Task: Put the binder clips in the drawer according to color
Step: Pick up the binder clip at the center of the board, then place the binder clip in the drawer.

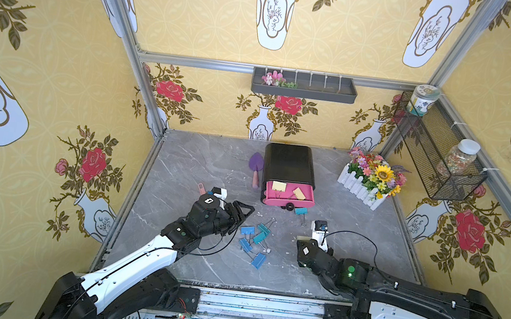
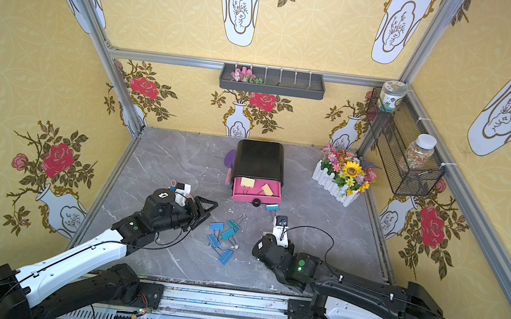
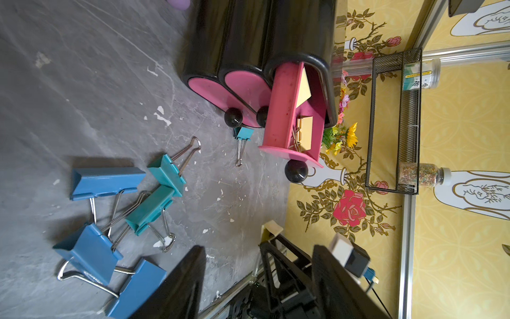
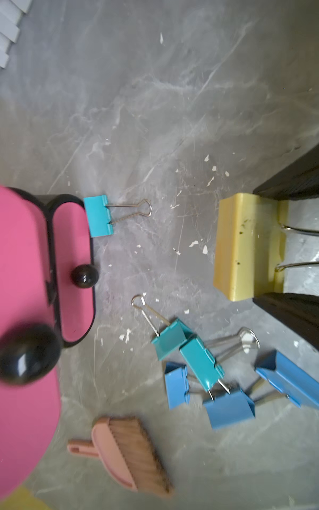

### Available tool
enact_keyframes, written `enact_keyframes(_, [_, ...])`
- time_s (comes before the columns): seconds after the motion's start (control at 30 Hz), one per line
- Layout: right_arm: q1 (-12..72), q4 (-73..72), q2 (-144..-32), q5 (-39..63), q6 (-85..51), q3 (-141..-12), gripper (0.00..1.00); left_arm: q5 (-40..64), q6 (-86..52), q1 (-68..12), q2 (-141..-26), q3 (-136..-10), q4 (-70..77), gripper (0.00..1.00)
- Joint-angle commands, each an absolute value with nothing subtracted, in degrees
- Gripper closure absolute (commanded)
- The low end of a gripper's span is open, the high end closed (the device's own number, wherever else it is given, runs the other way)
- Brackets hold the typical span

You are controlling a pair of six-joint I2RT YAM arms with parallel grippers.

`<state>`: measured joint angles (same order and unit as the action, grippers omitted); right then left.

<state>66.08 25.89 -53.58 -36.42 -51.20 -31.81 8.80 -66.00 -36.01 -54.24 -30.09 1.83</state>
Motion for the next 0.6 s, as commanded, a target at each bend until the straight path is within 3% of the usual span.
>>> enact_keyframes(0.0, [67.1, 34.9, -51.6, -40.7, -51.2, -36.2, 0.61, 8.7, -65.2, -36.1, -55.0, -30.8, 3.1, 0.33])
enact_keyframes(0.27, [64.6, 41.0, -55.7, -40.7, -42.3, -54.0, 0.59, 8.7, -64.6, -36.2, -56.6, -33.5, 3.8, 0.33])
enact_keyframes(0.57, [47.8, 34.1, -68.2, -25.3, -38.8, -65.3, 0.59, 9.1, -64.6, -36.3, -56.5, -34.0, 4.7, 0.33])
